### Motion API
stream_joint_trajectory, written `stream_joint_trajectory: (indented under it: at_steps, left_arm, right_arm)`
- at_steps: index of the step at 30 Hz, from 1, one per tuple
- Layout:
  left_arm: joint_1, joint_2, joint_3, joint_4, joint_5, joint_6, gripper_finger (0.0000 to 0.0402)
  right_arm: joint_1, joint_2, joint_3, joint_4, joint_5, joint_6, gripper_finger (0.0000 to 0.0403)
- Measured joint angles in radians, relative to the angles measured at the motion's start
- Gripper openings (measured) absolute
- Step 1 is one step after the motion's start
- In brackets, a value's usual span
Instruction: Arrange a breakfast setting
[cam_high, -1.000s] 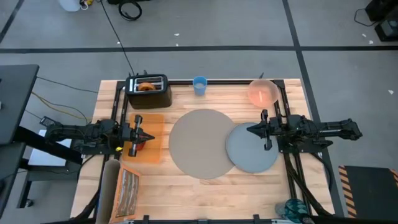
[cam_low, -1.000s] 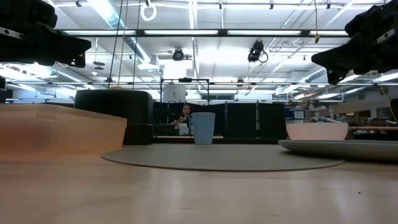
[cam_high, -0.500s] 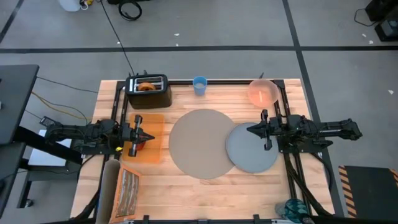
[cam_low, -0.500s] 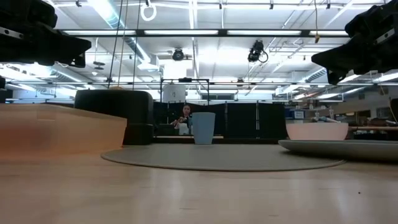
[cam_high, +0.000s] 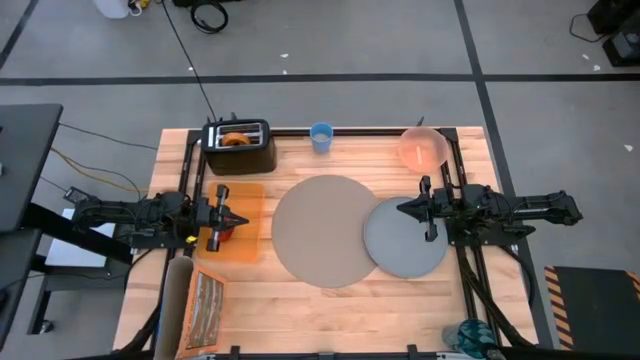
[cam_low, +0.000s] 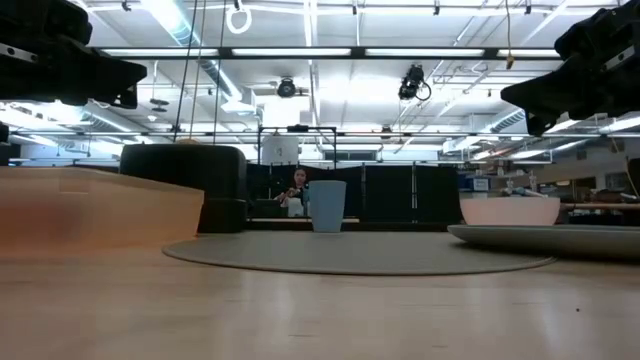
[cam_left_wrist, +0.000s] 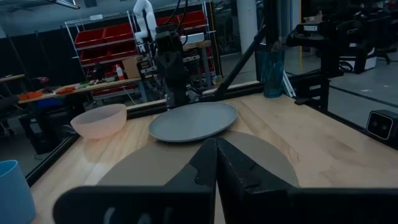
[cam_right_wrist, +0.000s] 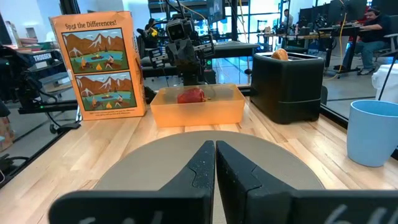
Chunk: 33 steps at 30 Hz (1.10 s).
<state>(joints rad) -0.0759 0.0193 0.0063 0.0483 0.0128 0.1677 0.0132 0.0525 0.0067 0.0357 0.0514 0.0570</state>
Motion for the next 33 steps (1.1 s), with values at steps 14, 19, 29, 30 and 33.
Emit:
stream_joint_trajectory:
  at_steps: [14,19,29,30,33]
  left_arm:
    - [0.0,0.0,0.0,0.0,0.0,0.0,0.0009]
    - [0.0,0.0,0.0,0.0,0.0,0.0,0.0009]
    - [0.0,0.0,0.0,0.0,0.0,0.0,0.0009]
    - [0.0,0.0,0.0,0.0,0.0,0.0,0.0009]
    - [0.0,0.0,0.0,0.0,0.0,0.0,0.0009]
  right_arm:
    - [0.0,0.0,0.0,0.0,0.0,0.0,0.0023]
    - [0.0,0.0,0.0,0.0,0.0,0.0,0.0023]
    - [0.0,0.0,0.0,0.038,0.004,-0.064,0.0023]
    - [0.0,0.0,0.0,0.063,0.003,-0.068,0.0023]
    - [0.0,0.0,0.0,0.13,-0.005,-0.055,0.0023]
